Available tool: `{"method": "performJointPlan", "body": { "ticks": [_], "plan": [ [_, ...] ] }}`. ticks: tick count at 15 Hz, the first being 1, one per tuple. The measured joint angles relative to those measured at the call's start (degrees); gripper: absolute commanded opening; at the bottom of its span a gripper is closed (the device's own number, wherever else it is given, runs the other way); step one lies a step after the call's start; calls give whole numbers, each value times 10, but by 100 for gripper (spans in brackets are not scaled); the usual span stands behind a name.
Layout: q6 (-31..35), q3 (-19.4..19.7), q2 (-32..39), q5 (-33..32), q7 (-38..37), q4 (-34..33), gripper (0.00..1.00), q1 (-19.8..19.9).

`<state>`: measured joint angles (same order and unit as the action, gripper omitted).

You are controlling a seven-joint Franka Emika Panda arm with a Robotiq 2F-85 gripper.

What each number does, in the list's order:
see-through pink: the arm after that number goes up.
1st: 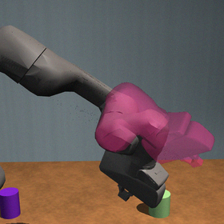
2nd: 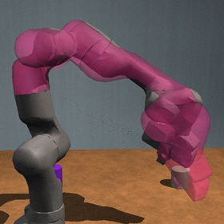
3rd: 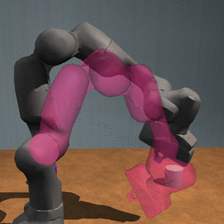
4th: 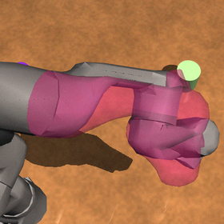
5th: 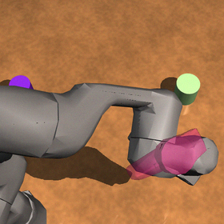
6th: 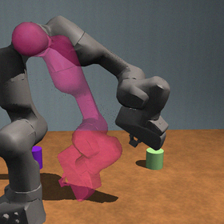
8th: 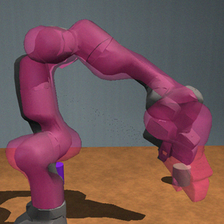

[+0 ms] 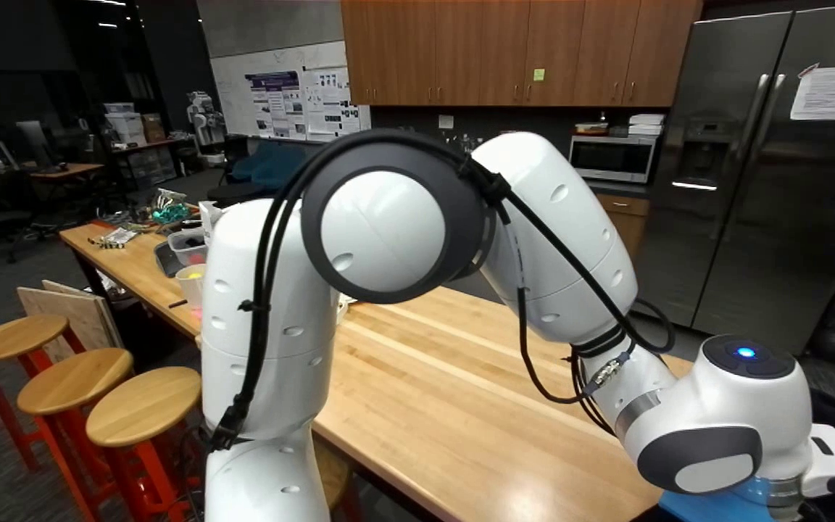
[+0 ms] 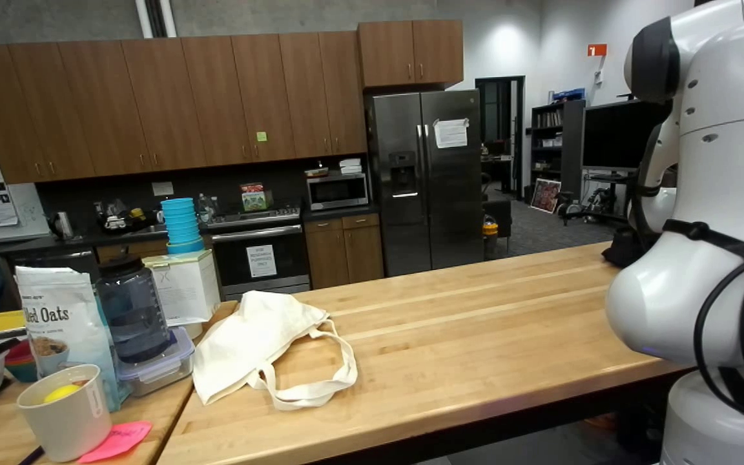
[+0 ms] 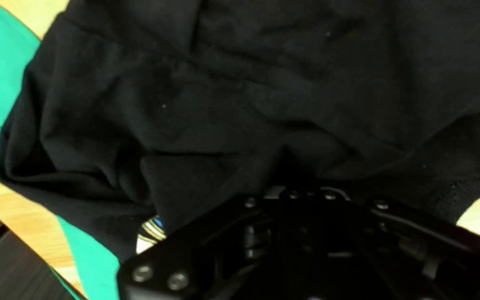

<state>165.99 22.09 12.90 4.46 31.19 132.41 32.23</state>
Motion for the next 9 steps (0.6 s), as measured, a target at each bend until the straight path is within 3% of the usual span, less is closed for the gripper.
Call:
{"method": "performJointPlan", "body": {
  "ticks": [6, 9],
  "plan": [
    [-5, -17, 55, 30, 27, -65, 0, 40],
    [-1, -44, 57, 43, 62, -75, 0, 57]
  ]
}}
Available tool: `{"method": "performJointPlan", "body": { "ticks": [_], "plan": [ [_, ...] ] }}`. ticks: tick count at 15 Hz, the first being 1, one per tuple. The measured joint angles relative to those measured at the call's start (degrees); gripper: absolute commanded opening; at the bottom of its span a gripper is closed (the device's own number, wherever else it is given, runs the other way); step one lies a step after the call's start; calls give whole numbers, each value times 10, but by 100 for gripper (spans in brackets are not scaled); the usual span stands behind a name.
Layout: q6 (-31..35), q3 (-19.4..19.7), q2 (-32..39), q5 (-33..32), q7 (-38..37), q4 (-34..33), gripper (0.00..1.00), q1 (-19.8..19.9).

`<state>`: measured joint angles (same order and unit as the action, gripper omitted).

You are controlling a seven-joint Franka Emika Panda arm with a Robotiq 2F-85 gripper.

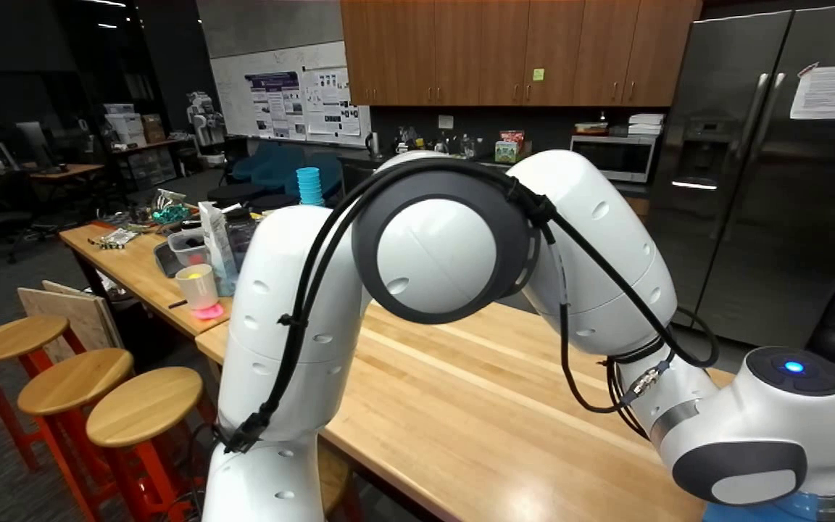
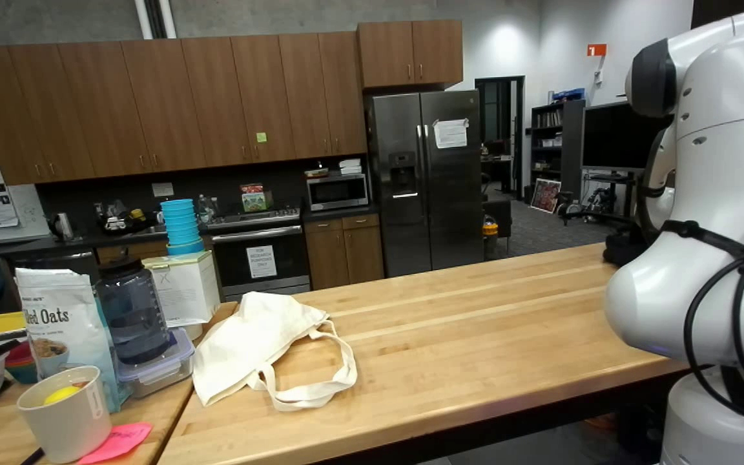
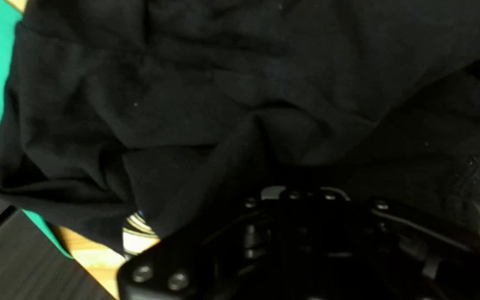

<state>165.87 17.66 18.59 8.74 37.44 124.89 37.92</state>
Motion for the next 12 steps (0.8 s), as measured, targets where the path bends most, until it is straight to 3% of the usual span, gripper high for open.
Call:
{"method": "performJointPlan", "body": {
  "ticks": [12],
  "plan": [
    [67, -78, -76, 8, 89, 52, 0, 9]
  ]
}}
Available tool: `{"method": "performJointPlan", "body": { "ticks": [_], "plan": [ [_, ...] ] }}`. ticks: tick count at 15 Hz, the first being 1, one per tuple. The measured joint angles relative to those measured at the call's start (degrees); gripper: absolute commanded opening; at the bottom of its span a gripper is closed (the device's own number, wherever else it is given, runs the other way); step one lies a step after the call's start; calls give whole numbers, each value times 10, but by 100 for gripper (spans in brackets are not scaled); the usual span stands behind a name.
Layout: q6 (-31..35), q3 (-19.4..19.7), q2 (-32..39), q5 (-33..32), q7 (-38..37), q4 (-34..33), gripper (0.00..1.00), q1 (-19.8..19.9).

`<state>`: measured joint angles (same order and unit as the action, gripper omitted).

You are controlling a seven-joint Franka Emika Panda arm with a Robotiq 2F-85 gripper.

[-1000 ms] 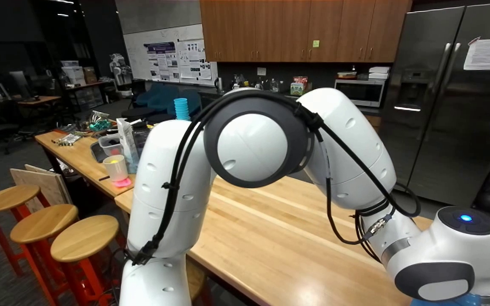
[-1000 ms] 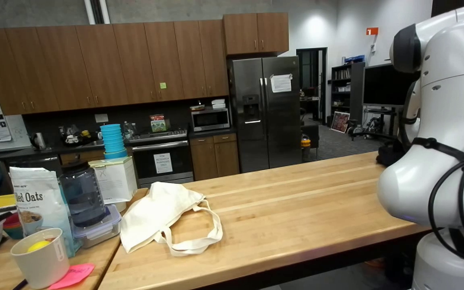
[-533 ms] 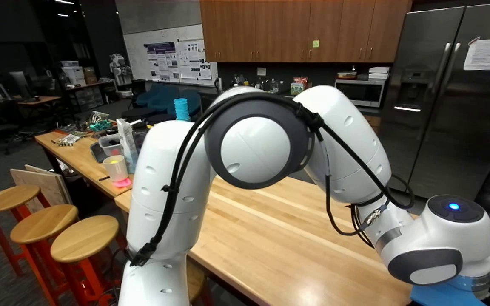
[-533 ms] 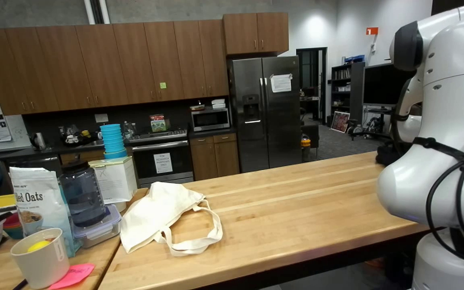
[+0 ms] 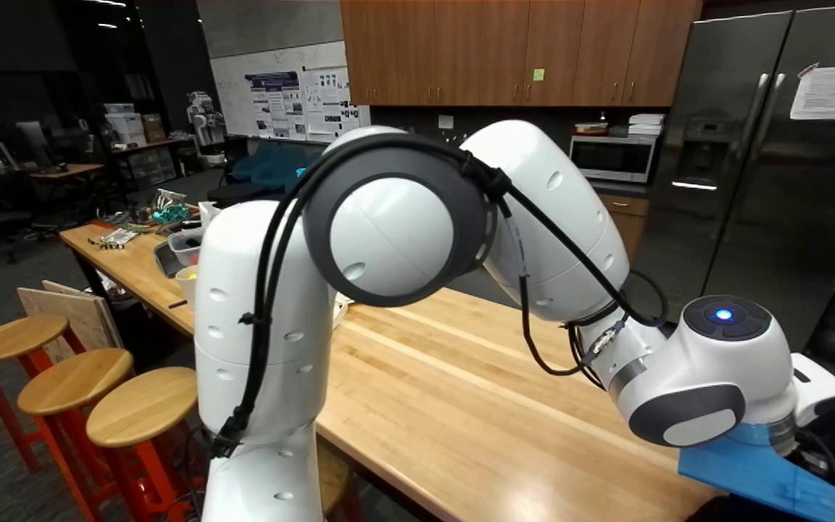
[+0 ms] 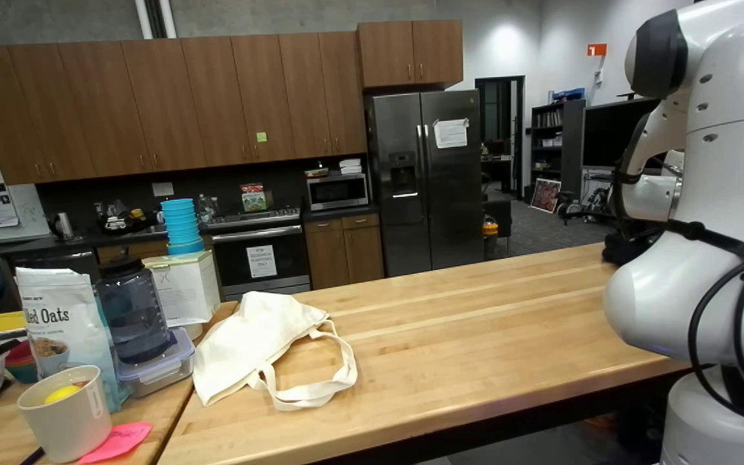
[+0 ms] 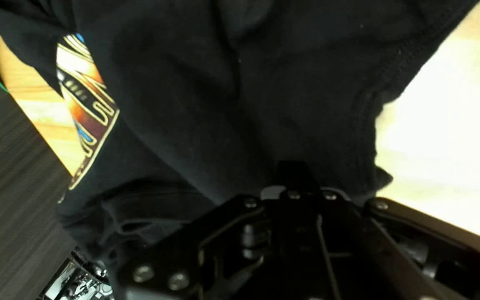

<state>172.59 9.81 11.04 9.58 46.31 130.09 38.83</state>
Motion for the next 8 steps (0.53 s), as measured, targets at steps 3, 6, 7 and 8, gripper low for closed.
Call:
{"method": "performJointPlan", "body": {
  "ticks": [3, 6, 7, 8],
  "plan": [
    [12, -12, -29, 0, 7, 24, 0, -1],
    [23, -20, -57, -5, 10, 48, 0, -7],
    [28, -22, -66, -7, 11, 57, 0, -10],
    [32, -23, -76, -13, 12, 65, 0, -14]
  ]
}}
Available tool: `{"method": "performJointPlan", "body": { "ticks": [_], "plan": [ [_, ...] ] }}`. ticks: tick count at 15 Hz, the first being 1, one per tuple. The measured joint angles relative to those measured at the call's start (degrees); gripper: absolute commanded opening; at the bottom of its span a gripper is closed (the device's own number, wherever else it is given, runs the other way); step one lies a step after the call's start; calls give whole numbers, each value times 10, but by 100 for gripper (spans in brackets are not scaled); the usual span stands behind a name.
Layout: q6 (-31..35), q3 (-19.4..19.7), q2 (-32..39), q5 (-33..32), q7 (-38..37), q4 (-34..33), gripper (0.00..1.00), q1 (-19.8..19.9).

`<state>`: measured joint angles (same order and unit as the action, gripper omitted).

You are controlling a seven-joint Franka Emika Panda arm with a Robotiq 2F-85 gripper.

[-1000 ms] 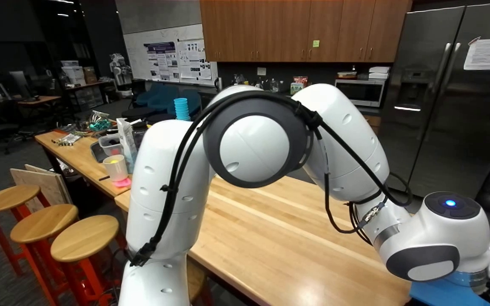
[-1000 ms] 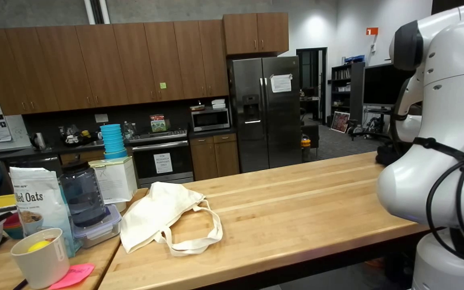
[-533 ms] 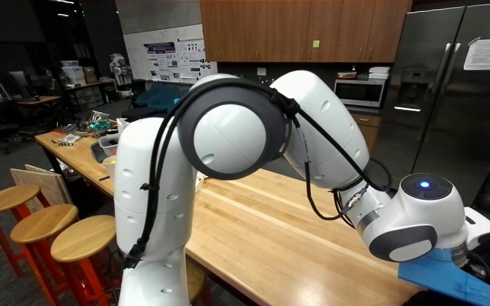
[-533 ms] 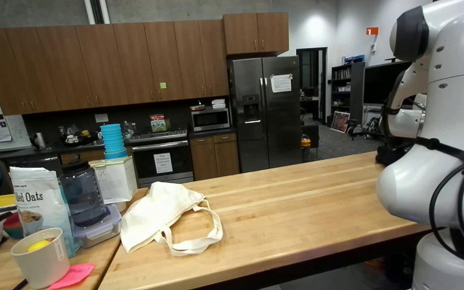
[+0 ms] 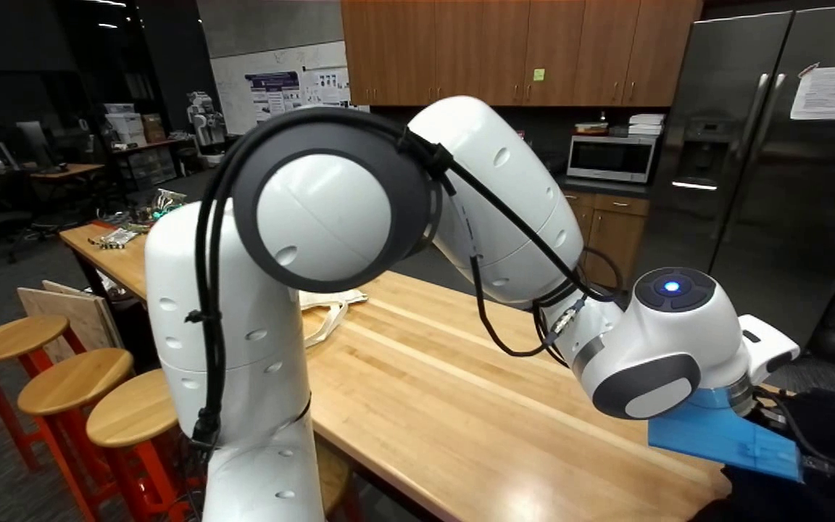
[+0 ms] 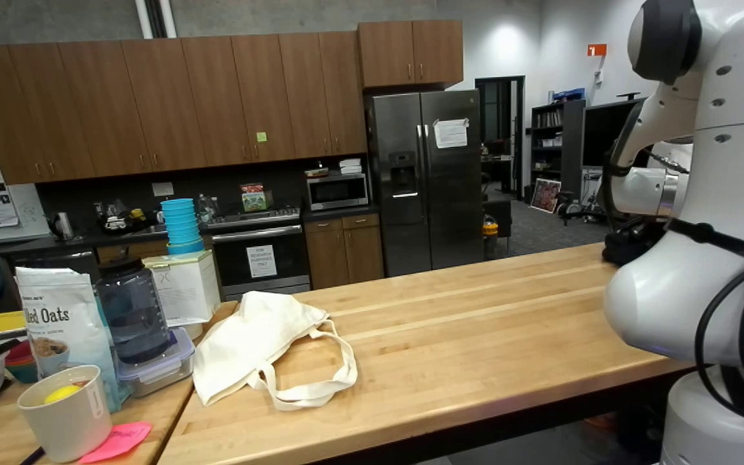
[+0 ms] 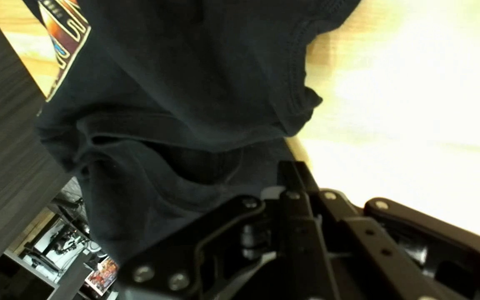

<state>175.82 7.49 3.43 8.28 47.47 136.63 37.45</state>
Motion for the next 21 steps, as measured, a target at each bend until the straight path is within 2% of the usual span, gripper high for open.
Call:
{"method": "performJointPlan", "body": {
  "ticks": [5, 7, 9, 11, 14, 19, 20, 21],
  "plan": [
    [33, -8, -55, -47, -10, 50, 0, -19],
    [49, -20, -78, -42, -18, 70, 0, -30],
    [74, -35, -100, -26, -32, 91, 0, -51],
    [98, -36, -121, -38, -72, 112, 0, -86],
    [117, -80, -145, -36, -90, 136, 0, -89],
    [119, -177, -177, -36, -114, 156, 0, -63],
    [118, -200, -186, -36, -121, 159, 26, -55],
    [116, -227, -195, -36, -126, 161, 27, -42]
  ]
}}
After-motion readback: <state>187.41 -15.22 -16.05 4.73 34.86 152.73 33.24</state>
